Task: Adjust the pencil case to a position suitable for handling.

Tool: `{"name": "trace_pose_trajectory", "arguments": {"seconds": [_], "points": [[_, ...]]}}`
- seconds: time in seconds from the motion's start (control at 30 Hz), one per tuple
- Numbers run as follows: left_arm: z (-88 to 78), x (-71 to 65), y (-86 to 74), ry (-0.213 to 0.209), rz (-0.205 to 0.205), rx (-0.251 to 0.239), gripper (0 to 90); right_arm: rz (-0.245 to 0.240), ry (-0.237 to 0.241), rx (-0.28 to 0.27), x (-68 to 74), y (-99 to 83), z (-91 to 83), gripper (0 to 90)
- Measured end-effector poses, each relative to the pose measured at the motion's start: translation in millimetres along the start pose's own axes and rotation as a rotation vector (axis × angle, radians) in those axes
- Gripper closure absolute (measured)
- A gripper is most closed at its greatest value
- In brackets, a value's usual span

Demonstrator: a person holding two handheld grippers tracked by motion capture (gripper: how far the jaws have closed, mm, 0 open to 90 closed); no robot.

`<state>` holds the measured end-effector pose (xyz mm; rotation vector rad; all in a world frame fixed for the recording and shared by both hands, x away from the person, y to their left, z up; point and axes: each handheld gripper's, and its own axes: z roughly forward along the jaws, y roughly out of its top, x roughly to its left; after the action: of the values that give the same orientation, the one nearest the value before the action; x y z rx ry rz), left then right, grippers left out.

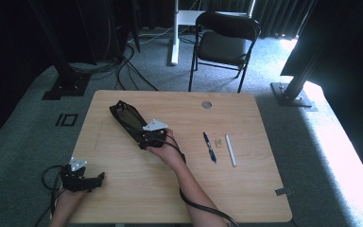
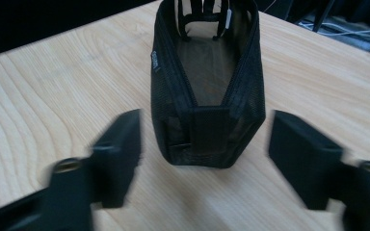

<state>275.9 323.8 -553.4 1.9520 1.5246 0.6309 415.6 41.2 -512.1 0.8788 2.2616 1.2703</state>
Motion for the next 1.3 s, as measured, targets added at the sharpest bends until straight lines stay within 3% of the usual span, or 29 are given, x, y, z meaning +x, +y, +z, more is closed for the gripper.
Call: {"name": "trace_pose_trajectory", "arguments": {"seconds": [0.13, 0.23, 0.37, 0.57, 1.3], "points": [[0.0, -0.1, 0.0, 0.000, -0.001, -0.001, 0.4, -0.013, -0.006, 0.024, -0.3, 4.0, 1.9, 46.9], [0.0, -0.1, 0.0, 0.000, -0.001, -0.001, 0.4, -0.008, -0.025, 0.030, 0.0, 5.8, 3.1, 48.6], [0.1, -0.1, 0.0, 0.000, -0.001, -0.001, 0.4, 0.022, 0.006, 0.025, 1.5, 7.0, 4.4, 53.0], [0.0, 0.0, 0.0, 0.000, -0.001, -0.001, 0.4, 0.066, 0.007, 0.037, 2.7, 9.6, 5.4, 72.4], [0.0, 0.0, 0.0, 0.000, 0.000, 0.000, 0.4, 0.090, 0.023, 0.062, -3.5, -5.7, -17.0, 72.9]]}}
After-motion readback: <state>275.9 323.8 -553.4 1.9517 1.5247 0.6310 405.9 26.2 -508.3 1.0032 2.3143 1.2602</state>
